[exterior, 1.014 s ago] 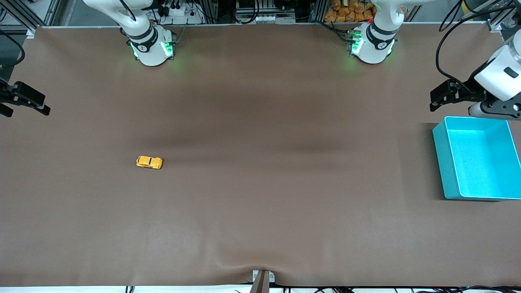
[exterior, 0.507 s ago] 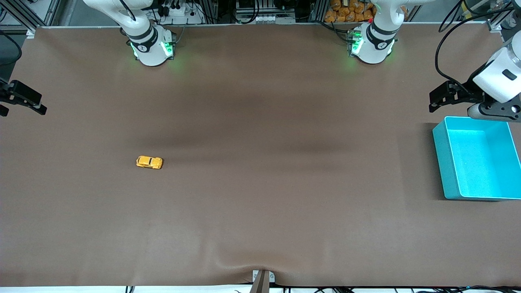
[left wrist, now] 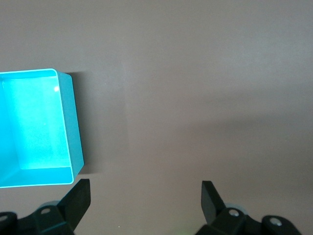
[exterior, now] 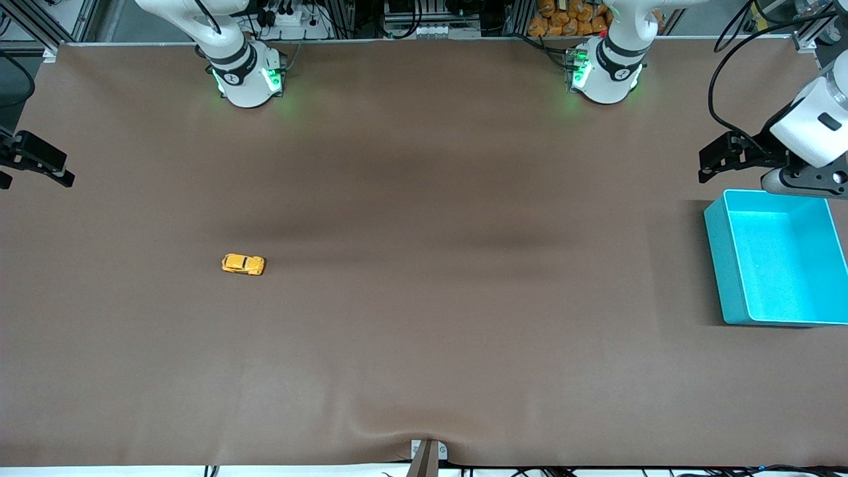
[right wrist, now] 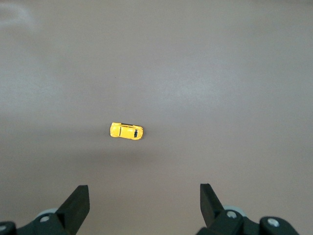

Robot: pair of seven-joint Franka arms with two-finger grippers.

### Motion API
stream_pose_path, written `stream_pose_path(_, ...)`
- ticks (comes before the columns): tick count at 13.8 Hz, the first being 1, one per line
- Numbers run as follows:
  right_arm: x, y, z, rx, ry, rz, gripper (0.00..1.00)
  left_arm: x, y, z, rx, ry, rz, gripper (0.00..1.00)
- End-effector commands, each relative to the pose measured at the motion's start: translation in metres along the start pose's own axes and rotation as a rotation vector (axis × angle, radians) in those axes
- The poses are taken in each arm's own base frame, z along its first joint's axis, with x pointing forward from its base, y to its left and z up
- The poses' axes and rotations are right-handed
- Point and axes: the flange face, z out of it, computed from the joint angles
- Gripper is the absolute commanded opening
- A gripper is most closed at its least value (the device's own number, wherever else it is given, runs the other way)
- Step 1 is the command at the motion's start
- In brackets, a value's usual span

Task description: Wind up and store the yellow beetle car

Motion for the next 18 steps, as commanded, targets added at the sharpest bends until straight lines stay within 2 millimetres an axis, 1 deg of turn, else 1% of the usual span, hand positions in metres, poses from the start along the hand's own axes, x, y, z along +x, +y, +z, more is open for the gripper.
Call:
stream_pose_path(1, 0.0010, 0.0034, -0.0048, -0.015, -0.005, 0.018, 1.00, 0.0005, 0.0012, -0.0042, 0.015, 0.002, -0.009, 1.00)
stream_pose_path(3, 0.0013, 0.0051, -0.0040, -0.015, -0.006, 0.021, 1.00, 0.0005, -0.0013, -0.0042, 0.015, 0.002, -0.012, 1.00)
stream_pose_path(9, -0.0001, 0.0084, -0.0032, -0.015, -0.015, 0.020, 1.00, 0.0005, -0.0005, -0.0049, 0.015, 0.004, -0.011, 1.00)
stream_pose_path(12, 0.0011, 0.0018, 0.0003, -0.015, -0.025, 0.015, 1.00, 0.0001, -0.0023, -0.0058, 0.017, 0.005, -0.014, 1.00)
stream_pose_path(16, 0.0004, 0.0103, -0.0013, -0.016, -0.020, 0.026, 1.00, -0.0013, -0.0030, -0.0090, 0.017, 0.012, -0.015, 1.00)
stream_pose_path(18, 0.0002, 0.0118, -0.0014, -0.015, -0.020, 0.029, 1.00, -0.0028, -0.0078, -0.0123, 0.018, 0.017, -0.023, 1.00)
